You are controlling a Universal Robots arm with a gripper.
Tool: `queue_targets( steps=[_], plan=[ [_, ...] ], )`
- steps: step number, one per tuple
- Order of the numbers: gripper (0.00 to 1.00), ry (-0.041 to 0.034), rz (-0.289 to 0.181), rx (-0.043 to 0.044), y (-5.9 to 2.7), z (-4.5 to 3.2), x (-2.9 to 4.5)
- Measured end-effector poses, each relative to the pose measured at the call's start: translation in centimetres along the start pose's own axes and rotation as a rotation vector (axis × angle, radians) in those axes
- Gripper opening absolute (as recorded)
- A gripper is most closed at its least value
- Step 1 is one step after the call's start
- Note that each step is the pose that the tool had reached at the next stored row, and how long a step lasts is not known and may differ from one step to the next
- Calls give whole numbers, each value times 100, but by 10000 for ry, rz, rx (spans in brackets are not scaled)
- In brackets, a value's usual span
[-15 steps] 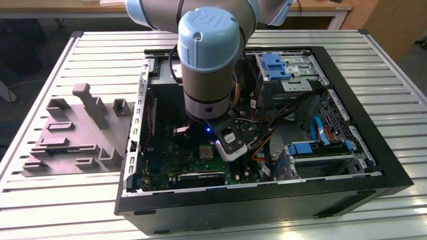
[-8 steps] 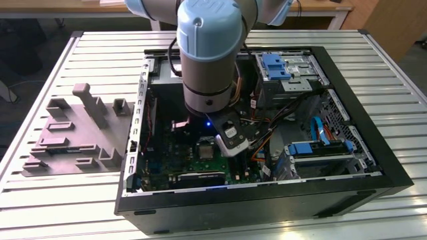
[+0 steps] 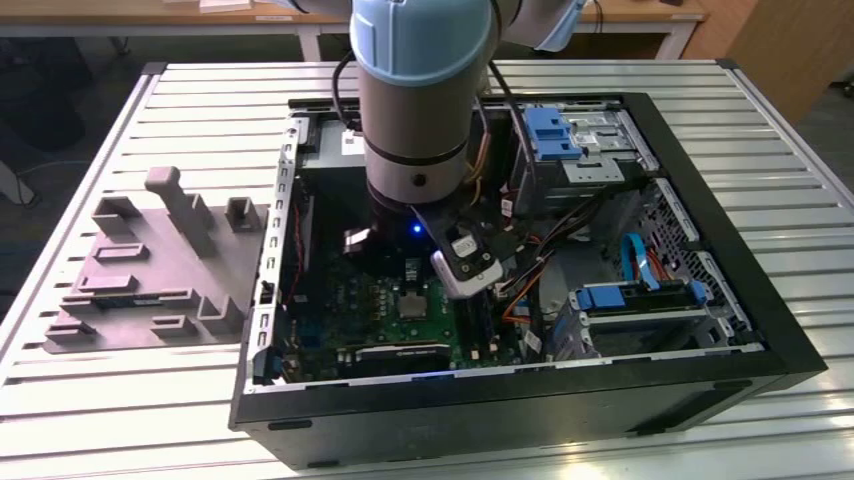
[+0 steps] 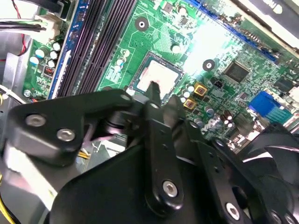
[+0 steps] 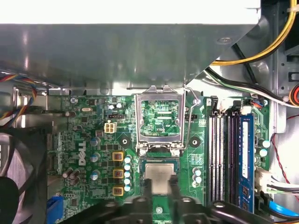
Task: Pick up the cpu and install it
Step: 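Place the cpu into insertion slot, then close the cpu cover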
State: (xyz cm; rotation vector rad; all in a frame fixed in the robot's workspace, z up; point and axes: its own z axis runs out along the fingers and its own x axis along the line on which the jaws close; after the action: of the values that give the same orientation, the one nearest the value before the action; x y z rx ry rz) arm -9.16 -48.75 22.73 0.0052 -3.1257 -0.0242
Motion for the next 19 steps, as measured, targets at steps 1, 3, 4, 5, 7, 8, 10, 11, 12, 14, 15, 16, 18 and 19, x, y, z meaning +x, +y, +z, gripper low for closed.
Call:
queue_targets(
  steps=[1,3,4,5,7,8,10,11,12,14,15,16,18,19],
  plan=[
    [22,-1,0,0,0,0,0],
    [22,0,0,0,0,0,0],
    [16,0,0,1,0,-1,0],
    [11,1,0,2,0,-1,0],
    [11,0,0,1,0,-1,0],
    [11,0,0,1,0,-1,0],
    [11,1,1,2,0,-2,0],
    [11,1,0,2,0,-2,0],
    [11,0,0,1,0,-2,0],
    [11,0,0,1,0,-2,0],
    [11,0,0,1,0,-2,0],
    [11,0,0,1,0,-3,0],
    [11,0,0,1,0,-3,0],
    [11,1,0,2,0,-3,0]
  ],
)
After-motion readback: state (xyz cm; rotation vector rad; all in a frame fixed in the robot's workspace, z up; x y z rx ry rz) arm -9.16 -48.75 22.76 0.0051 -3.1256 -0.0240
